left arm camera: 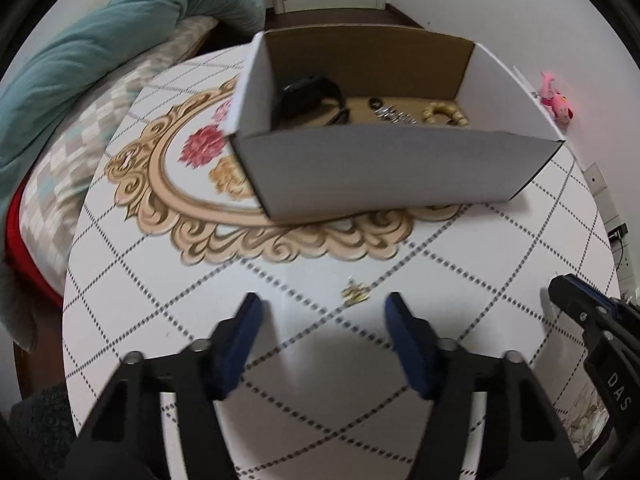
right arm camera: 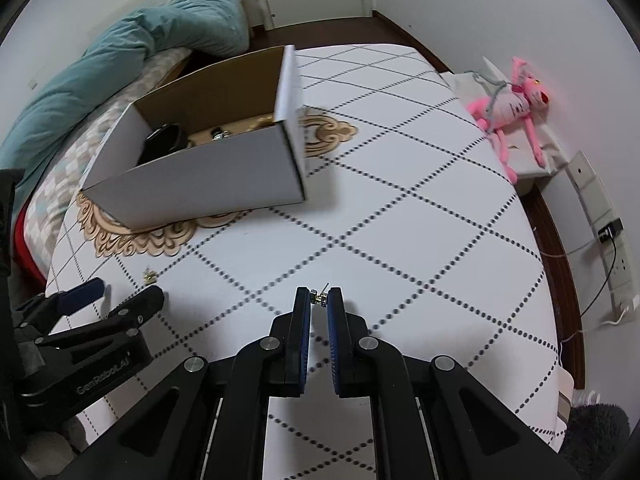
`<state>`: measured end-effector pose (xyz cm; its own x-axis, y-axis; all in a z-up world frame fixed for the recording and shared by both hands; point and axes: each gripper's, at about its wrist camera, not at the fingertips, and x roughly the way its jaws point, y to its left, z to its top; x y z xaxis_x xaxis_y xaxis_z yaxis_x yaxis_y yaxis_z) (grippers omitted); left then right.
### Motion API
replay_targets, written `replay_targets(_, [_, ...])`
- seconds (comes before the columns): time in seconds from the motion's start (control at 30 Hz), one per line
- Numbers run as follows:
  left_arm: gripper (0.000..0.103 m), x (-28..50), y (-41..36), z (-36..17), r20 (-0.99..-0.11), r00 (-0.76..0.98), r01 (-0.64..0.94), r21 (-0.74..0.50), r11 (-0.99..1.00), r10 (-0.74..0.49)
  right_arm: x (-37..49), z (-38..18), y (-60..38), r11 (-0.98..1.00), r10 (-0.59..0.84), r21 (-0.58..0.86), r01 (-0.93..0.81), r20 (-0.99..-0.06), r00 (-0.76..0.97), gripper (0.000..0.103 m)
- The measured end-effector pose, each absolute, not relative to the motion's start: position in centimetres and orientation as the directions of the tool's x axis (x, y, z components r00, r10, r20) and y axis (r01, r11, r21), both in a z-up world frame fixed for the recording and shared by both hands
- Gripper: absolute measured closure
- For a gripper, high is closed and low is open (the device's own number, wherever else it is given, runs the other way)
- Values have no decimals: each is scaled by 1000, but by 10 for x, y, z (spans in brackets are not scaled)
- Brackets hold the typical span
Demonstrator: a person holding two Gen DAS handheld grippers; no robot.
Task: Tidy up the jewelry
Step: 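Grasp a gold earring with the left gripper while the right gripper carries its earring to the box, then release the earrings into the box from both grippers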
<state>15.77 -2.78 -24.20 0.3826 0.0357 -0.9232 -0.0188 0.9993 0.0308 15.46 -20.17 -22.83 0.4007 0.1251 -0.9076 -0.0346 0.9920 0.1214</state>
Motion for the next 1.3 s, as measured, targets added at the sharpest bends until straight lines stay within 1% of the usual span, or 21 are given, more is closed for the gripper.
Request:
replay_targets(0.03, [67,159,-30,-241,-921,388,-11,25,1000,28,155,-229,-204,992,126,125,-30,-907,401,94])
replay_targets(0.07, [73,161,-32,-241,-920,391,-1,14,1000,13,155,-229,-205,992,127,126,-28,-907,401,94])
replay_targets(0.13, [91,164,-34,-240,-919,395,8,8,1000,4,155,-229,-206,992,126,127,-23,-907,403,94])
replay_targets(0.33, [92,166,-34,-241,-917,400,12,-2,1000,-6,156,-227,-206,991,132,134,-23,-903,408,94])
replay_targets(0.5, [92,161,-33,-235,-917,398,13,-35,999,-37,155,-219,-206,988,148,152,-24,-895,420,94])
replay_targets(0.67, [92,160,-28,-193,-889,443,33,-117,993,-119,156,-193,-207,980,193,194,-43,-871,452,94])
replay_targets(0.77, [92,173,-24,-163,-868,466,47,-173,984,-175,164,-175,-206,971,234,232,-63,-851,470,94])
replay_targets(0.87, [92,197,-16,-144,-860,462,47,-219,975,-215,186,-154,-201,958,281,267,-100,-830,482,94])
replay_targets(1.03, [92,244,-6,-142,-881,430,39,-201,979,-198,234,-136,-186,959,283,235,-159,-820,498,94])
replay_targets(1.2, [92,276,8,-152,-907,369,0,-216,976,-201,286,-139,-170,954,288,214,-209,-850,442,94])
replay_targets(1.3, [91,287,10,-155,-925,336,-18,-197,980,-180,306,-147,-160,951,283,204,-233,-879,383,94])
